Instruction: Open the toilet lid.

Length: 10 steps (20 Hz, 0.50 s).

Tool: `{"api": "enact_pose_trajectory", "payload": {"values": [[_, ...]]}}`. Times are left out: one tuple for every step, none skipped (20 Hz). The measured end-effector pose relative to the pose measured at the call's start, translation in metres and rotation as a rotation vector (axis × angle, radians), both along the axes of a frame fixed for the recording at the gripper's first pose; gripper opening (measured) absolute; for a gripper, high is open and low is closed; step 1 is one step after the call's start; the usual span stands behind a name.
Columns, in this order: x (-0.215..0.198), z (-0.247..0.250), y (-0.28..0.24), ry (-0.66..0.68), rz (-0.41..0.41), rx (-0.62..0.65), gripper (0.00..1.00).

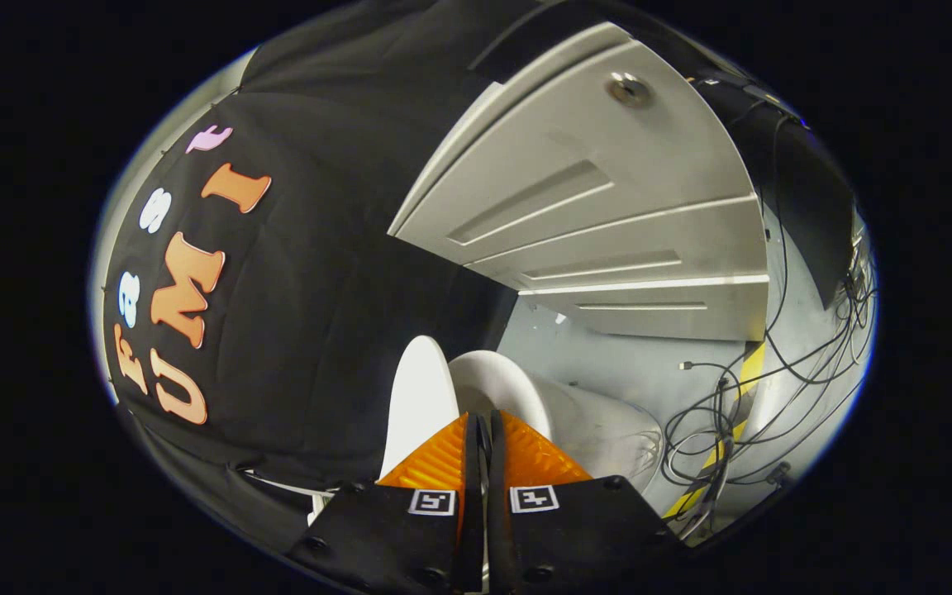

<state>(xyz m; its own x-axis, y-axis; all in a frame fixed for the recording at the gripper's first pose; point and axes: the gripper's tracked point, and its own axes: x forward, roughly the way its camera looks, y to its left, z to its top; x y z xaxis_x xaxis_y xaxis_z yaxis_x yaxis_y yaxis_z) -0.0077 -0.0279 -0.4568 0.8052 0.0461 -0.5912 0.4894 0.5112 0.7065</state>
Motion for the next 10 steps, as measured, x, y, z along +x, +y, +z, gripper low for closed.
{"api": "enact_pose_trajectory", "payload": {"values": [[0.0,0.006,0.001,0.009,0.004,-0.029,0.11],[0.004,0.011,0.004,0.013,0.014,-0.062,0.08],[0.006,0.019,0.01,0.014,0.029,-0.104,0.08],[0.01,0.029,0.015,0.002,0.049,-0.141,0.08],[0.012,0.042,0.021,-0.016,0.065,-0.163,0.08],[0.014,0.053,0.028,-0.038,0.078,-0.16,0.08],[0.015,0.065,0.033,-0.064,0.081,-0.146,0.08],[0.016,0.077,0.039,-0.085,0.086,-0.128,0.08],[0.016,0.086,0.045,-0.103,0.1,-0.126,0.08],[0.017,0.097,0.051,-0.122,0.121,-0.137,0.08]]}}
